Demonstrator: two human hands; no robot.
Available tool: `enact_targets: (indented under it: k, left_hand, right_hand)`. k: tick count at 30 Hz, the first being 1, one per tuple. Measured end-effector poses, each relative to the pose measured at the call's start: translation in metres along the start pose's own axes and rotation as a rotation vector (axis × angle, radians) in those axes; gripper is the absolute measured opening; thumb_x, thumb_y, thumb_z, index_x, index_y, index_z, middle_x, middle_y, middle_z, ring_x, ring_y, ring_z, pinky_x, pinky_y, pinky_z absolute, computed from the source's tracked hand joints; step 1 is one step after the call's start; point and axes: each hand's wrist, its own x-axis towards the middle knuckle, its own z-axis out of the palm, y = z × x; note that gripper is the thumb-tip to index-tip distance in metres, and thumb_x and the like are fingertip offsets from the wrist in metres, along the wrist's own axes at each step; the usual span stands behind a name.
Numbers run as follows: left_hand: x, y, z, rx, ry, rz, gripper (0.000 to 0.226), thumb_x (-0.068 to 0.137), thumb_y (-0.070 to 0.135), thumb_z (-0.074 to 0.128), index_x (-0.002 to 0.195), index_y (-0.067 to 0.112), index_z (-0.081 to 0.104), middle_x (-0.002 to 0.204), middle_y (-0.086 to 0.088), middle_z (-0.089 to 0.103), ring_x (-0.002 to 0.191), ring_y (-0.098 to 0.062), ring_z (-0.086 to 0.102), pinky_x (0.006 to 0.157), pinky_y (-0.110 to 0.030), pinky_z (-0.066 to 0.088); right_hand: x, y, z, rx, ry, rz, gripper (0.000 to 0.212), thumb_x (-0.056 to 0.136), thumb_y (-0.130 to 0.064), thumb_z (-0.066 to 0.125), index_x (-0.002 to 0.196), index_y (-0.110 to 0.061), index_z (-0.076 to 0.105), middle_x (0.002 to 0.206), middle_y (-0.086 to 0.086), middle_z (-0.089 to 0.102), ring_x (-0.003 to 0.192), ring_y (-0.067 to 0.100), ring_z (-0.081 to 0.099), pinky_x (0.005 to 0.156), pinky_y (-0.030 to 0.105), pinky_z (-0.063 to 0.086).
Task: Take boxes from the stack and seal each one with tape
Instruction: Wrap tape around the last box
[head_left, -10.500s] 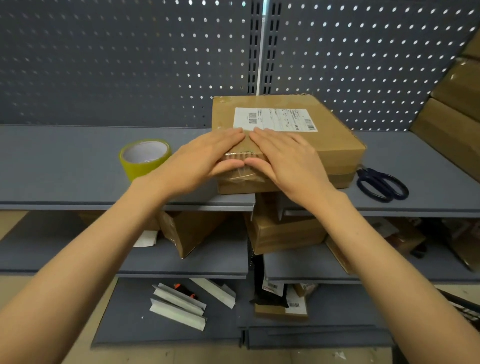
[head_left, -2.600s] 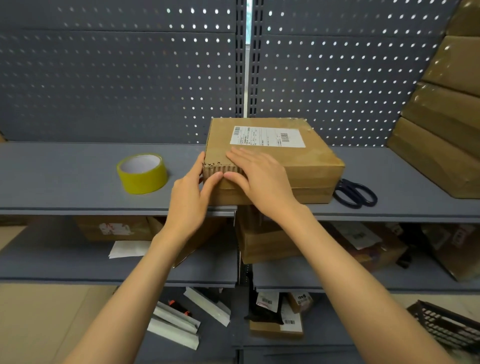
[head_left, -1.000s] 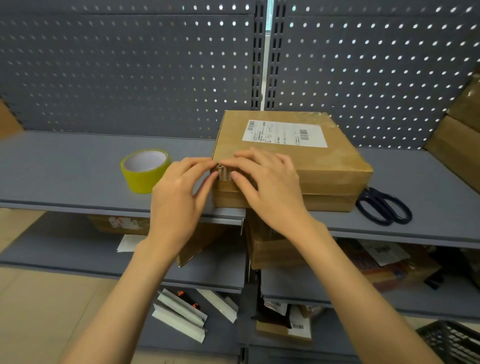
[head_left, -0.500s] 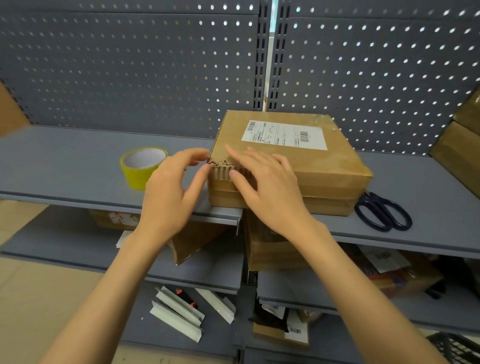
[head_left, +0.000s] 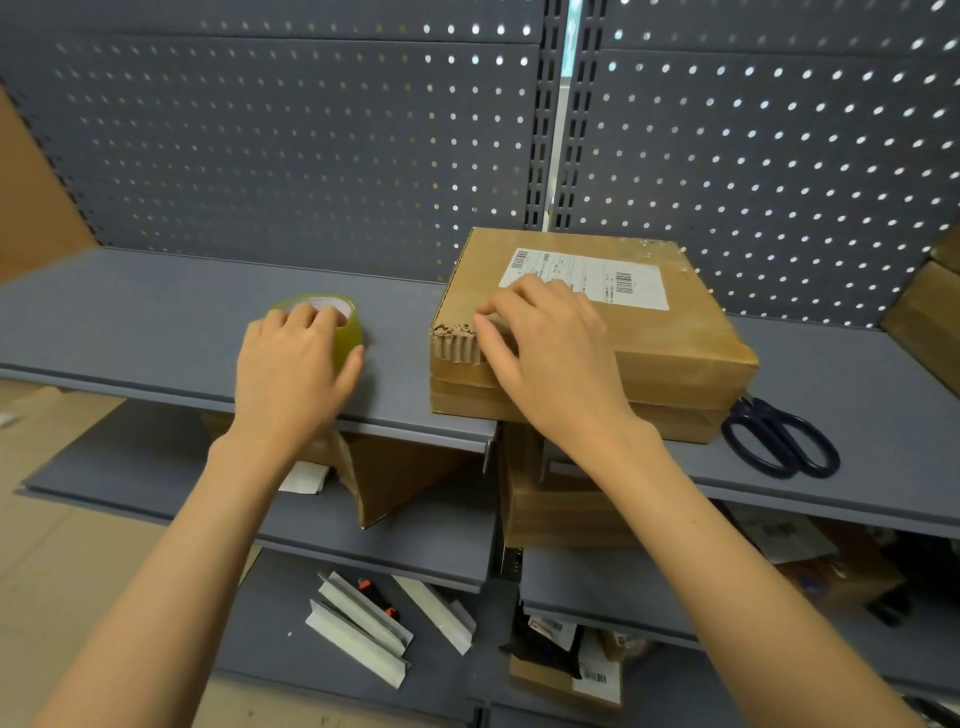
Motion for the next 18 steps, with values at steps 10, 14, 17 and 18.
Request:
enact_targets:
  k: [10,14,17,18]
  left_hand:
    - [0.021,-0.029,0.019,-0.047,-0.189,0.074,0.031,0.093,0.030,0.055,0.111,0.004,0.055,0.093,-0.022,0.066,0.089,-0.041,0.059,0.065,-0.036,0.030]
    - [0.029,-0.045,0.018,-0.163,-0.142,0.065,0.032,0.094,0.036,0.052,0.109,0.008,0.054,0.095,-0.017,0.065,0.091,-0.039,0.058,0.065,-0.036,0.032]
    - [0.034,-0.055,0.010,-0.430,-0.078,-0.043,0.029,0.093,0.038,0.057,0.103,0.011,0.054,0.083,-0.007,0.056,0.086,-0.040,0.056,0.063,-0.035,0.030]
    - [0.036,-0.059,0.006,-0.530,-0.056,-0.060,0.030,0.090,0.042,0.058,0.097,0.012,0.053,0.078,-0.004,0.052,0.081,-0.038,0.054,0.063,-0.036,0.032]
  right_hand:
    - [0.031,-0.033,0.028,0.013,-0.007,-0.024,0.016,0.091,-0.021,0.057,0.088,-0.011,0.069,0.083,0.005,0.062,0.078,0.025,0.056,0.070,0.030,0.033]
    - [0.045,-0.047,0.045,-0.034,0.010,-0.012,0.016,0.088,-0.022,0.055,0.085,-0.013,0.068,0.081,0.005,0.061,0.075,0.027,0.056,0.067,0.031,0.033]
    - [0.056,-0.056,0.055,-0.052,0.040,-0.003,0.015,0.086,-0.021,0.056,0.083,-0.013,0.067,0.080,0.005,0.060,0.074,0.027,0.056,0.066,0.031,0.034]
    - [0.059,-0.059,0.058,-0.053,0.051,0.007,0.014,0.086,-0.021,0.056,0.083,-0.013,0.068,0.080,0.005,0.061,0.074,0.027,0.056,0.066,0.030,0.032]
